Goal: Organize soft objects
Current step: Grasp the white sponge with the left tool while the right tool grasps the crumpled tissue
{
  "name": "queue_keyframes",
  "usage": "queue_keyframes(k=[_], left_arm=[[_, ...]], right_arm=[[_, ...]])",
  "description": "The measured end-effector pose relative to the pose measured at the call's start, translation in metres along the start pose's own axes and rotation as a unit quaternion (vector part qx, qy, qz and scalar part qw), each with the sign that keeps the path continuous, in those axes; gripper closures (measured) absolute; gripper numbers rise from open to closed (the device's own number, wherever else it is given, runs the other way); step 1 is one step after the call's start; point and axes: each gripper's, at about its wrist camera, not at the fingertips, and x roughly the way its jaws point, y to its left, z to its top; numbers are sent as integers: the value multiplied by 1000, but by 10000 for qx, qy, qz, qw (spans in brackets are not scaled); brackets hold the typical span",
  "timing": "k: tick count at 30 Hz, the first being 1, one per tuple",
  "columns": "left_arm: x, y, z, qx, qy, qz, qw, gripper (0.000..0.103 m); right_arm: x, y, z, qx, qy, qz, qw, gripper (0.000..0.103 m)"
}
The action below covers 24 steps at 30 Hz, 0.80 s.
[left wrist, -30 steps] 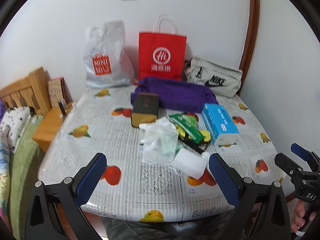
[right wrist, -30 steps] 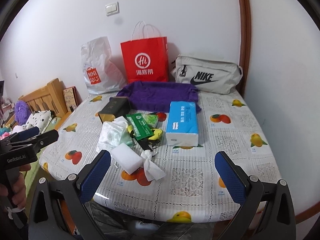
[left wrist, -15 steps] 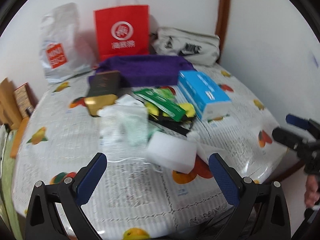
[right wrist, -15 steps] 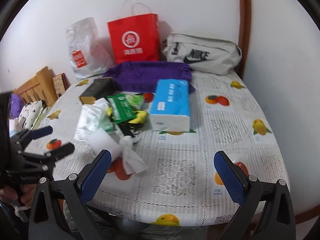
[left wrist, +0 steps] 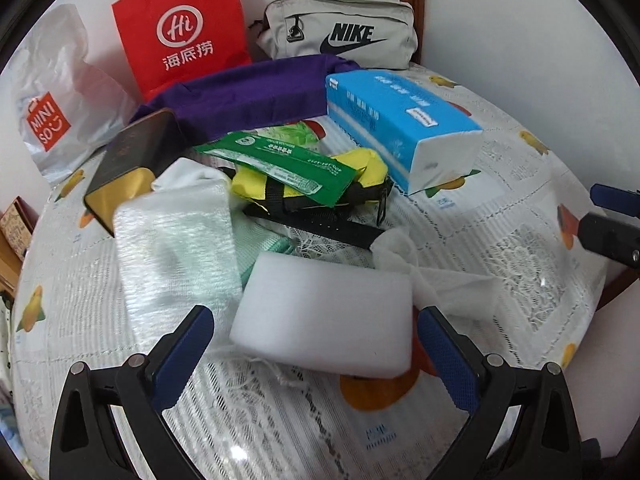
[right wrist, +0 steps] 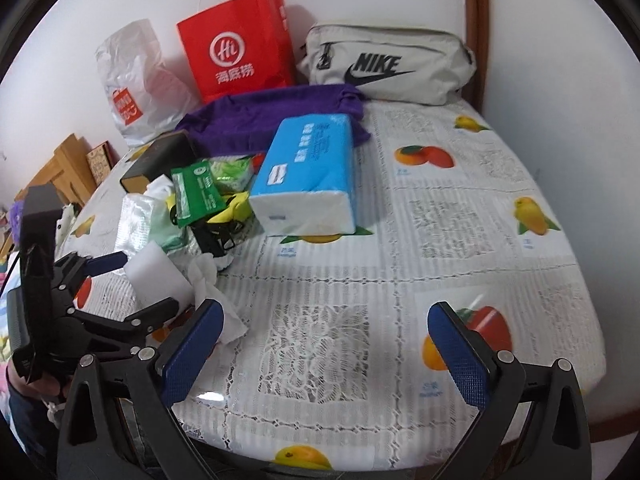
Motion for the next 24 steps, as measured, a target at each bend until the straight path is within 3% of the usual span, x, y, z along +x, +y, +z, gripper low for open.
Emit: queue_keyframes(k=[1,2,12,20,24], left_arm=[[1,1,0,8,13,-30,10000,22],[1,3,-1,-8,22,-111,9999,23],[-33,29,1,-290,-346,-144,9989,23],[-44,57,6,-808,-563,-325,9946,23],[-53,70,11,-946,-753,-322,9921,23]], right_arm=[[4,2,0,-38,13,40,10000,1],[7,4,0,-72,24,80,9999,2],[32,25,4,-216,77,595,9980,6],[69,65,6,-683,289,893,9932,29],[83,76,7,-800,303,979,9915,35]])
